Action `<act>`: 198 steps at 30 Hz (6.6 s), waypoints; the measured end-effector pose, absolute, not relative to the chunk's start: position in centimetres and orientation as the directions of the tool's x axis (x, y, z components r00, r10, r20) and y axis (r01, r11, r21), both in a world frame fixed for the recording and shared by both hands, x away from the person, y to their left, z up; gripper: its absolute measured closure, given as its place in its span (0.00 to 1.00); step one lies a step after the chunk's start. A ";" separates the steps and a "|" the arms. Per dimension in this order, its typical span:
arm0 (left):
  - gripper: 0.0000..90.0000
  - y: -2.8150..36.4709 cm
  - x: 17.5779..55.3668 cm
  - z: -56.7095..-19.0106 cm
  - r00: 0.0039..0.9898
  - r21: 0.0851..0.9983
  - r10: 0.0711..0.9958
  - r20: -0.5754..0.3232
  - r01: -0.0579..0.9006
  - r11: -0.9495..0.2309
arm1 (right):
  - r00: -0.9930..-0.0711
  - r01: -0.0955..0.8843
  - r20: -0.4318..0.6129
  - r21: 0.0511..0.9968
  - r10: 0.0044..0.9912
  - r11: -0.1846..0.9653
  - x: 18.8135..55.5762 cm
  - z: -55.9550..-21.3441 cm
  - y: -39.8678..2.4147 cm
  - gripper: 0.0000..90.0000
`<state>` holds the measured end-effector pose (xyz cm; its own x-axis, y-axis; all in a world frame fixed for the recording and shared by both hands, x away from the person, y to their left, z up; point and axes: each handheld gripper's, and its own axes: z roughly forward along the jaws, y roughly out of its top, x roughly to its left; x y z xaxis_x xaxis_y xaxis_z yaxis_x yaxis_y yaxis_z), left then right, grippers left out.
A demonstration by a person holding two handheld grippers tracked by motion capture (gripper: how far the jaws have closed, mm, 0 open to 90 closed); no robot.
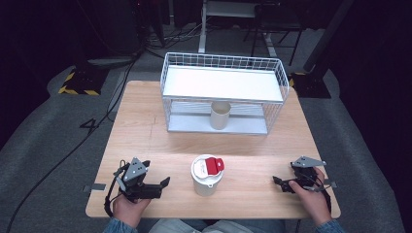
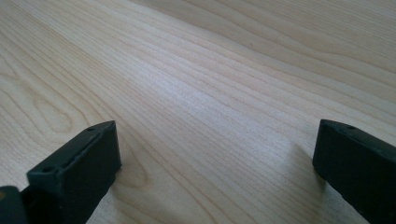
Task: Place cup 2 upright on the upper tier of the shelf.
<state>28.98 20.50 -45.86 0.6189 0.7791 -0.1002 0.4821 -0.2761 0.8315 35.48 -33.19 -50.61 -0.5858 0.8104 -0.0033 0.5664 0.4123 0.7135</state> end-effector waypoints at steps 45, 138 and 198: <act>0.00 10.7 28.0 -46.1 0.814 0.921 0.577 -0.071 0.275 -0.275 | -0.587 0.566 -0.002 0.714 0.810 0.412 35.5 -50.6 -33.2 0.01; 0.15 11.3 29.6 -42.1 0.770 0.942 0.636 -0.049 0.247 -0.226 | -0.584 0.567 -0.004 0.714 0.812 0.411 35.5 -50.6 -33.2 0.01; 0.15 10.9 38.6 -27.8 0.777 0.961 0.628 -0.036 0.199 -0.191 | -0.581 0.567 -0.010 0.713 0.814 0.413 35.5 -50.6 -33.1 0.01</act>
<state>38.56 10.89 -27.83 0.7774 0.6280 -0.0361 0.1988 -0.1909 0.9613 35.47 -33.13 -50.62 -0.5806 0.8141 -0.0097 0.5667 0.4126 0.7131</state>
